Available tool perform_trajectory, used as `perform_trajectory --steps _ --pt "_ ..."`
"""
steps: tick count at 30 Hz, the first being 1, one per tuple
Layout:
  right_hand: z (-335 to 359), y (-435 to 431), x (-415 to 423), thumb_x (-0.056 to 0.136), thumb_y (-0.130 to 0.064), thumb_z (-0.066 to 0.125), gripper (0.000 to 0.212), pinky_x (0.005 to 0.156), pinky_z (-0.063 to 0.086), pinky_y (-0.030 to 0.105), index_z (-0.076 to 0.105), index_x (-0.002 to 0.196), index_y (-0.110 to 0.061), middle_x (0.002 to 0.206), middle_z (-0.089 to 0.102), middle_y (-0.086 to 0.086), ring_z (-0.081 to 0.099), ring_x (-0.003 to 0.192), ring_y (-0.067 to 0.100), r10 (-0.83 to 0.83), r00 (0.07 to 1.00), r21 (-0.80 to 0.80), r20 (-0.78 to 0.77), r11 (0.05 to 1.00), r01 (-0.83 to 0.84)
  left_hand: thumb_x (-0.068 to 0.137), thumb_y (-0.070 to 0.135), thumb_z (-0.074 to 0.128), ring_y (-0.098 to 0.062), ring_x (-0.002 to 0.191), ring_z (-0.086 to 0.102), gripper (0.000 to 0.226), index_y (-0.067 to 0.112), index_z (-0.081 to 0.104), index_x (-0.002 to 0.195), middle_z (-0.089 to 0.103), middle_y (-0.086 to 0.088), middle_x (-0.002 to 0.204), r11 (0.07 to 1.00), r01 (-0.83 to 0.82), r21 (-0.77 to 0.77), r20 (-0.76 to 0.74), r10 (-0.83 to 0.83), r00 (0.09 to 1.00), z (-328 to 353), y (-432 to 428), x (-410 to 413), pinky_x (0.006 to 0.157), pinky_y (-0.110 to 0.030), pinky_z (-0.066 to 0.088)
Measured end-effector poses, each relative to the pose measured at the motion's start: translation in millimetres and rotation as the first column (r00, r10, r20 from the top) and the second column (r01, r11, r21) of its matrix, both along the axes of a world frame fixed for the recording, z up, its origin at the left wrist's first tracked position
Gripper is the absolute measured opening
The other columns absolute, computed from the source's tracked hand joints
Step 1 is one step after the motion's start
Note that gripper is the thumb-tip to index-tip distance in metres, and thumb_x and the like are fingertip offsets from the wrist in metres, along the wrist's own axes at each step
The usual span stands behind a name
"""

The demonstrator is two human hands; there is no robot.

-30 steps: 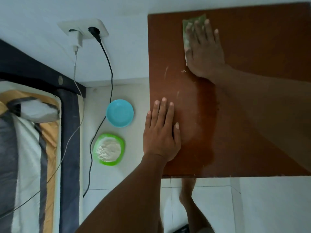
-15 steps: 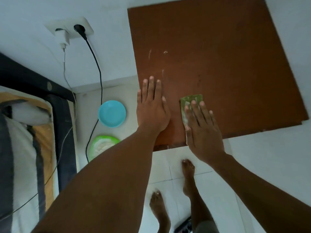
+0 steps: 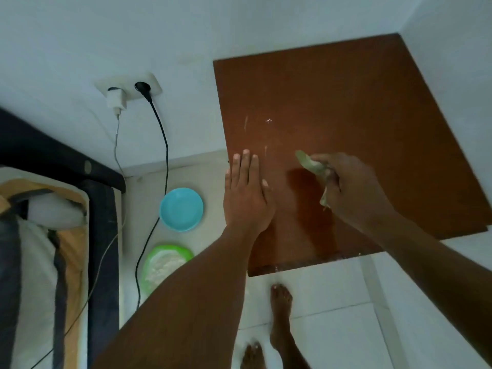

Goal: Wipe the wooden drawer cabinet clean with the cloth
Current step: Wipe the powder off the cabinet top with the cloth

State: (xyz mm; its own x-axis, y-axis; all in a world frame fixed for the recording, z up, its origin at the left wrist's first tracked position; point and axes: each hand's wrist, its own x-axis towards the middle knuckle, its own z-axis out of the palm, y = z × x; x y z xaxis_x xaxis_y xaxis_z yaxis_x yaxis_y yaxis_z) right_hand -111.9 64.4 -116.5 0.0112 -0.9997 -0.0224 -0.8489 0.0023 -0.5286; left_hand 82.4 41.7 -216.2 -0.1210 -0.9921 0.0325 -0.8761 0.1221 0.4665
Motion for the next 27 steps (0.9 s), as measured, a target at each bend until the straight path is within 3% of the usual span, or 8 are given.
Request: perform_trajectory --steps 2,4,7,11,15,19,27 --pt "0 -67 6 0.097 0.003 0.049 0.04 0.075 0.049 0.024 0.062 0.131 -0.014 0.112 0.064 0.005 0.064 0.089 0.017 0.002 1.0 -0.053 0.014 0.999 -0.001 0.107 0.036 0.024 -0.024 0.161 0.005 0.062 0.012 0.023 0.164 0.015 -0.007 0.173 0.999 0.043 0.003 0.02 -0.043 0.999 -2 -31 9 0.13 -0.045 0.01" --pt "-7 -139 18 0.093 0.002 0.05 0.042 0.083 0.056 0.033 0.062 0.13 -0.014 0.117 0.064 0.009 0.067 0.094 0.024 0.038 0.999 -0.088 -0.02 0.995 -0.04 0.108 0.035 0.025 -0.024 0.161 0.004 0.061 0.012 0.022 0.165 0.014 -0.007 0.173 0.999 0.026 -0.025 0.016 -0.026 1.0 -6 -52 17 0.13 -0.046 0.013" --pt "-24 -229 30 0.082 -0.002 0.047 0.048 0.099 0.046 0.041 0.062 0.127 -0.01 0.122 0.064 0.017 0.06 0.111 0.037 0.039 0.991 -0.148 -0.125 0.987 -0.057 0.109 0.031 0.031 -0.024 0.161 0.005 0.059 0.012 0.026 0.164 0.017 -0.007 0.173 0.999 0.004 -0.052 -0.045 -0.006 0.999 -11 -57 16 0.129 -0.046 0.015" --pt "-33 -290 54 0.091 -0.011 0.045 0.046 0.1 0.039 0.041 0.053 0.136 -0.01 0.134 0.053 0.017 0.046 0.124 0.036 0.083 0.959 -0.083 -0.272 0.991 -0.109 0.108 0.031 0.032 -0.02 0.161 0.001 0.059 0.013 0.026 0.164 0.014 -0.004 0.174 1.0 -0.001 -0.024 -0.058 0.0 0.998 -10 -58 16 0.13 -0.043 0.011" --pt "-54 -297 59 0.099 -0.043 0.032 0.057 0.114 0.027 0.048 0.04 0.149 -0.017 0.155 0.04 0.007 0.029 0.146 0.031 0.256 0.864 0.003 -0.434 0.959 -0.283 0.107 0.028 0.033 -0.021 0.161 0.003 0.059 0.012 0.029 0.163 0.017 -0.005 0.173 1.0 -0.007 -0.01 -0.075 0.006 0.997 -6 -57 15 0.13 -0.043 0.012" --pt "-79 -294 58 0.103 -0.047 0.017 0.066 0.126 0.002 0.051 0.012 0.16 -0.015 0.169 0.006 0.01 -0.002 0.156 0.028 0.261 0.876 0.087 -0.406 0.965 -0.247 0.107 0.028 0.033 -0.019 0.161 0.002 0.059 0.013 0.027 0.164 0.015 -0.004 0.173 1.0 -0.011 -0.009 -0.091 0.01 0.996 -7 -60 17 0.13 -0.042 0.011" --pt "-79 -209 60 0.102 -0.038 0.024 0.065 0.126 0.008 0.049 0.012 0.16 -0.012 0.168 0.01 0.011 0.002 0.156 0.029 0.279 0.877 0.076 -0.392 0.96 -0.271 0.106 0.025 0.032 -0.02 0.161 0.004 0.059 0.011 0.028 0.163 0.017 -0.005 0.173 0.999 -0.012 -0.03 -0.102 0.009 0.995 -11 -61 19 0.13 -0.041 0.01"
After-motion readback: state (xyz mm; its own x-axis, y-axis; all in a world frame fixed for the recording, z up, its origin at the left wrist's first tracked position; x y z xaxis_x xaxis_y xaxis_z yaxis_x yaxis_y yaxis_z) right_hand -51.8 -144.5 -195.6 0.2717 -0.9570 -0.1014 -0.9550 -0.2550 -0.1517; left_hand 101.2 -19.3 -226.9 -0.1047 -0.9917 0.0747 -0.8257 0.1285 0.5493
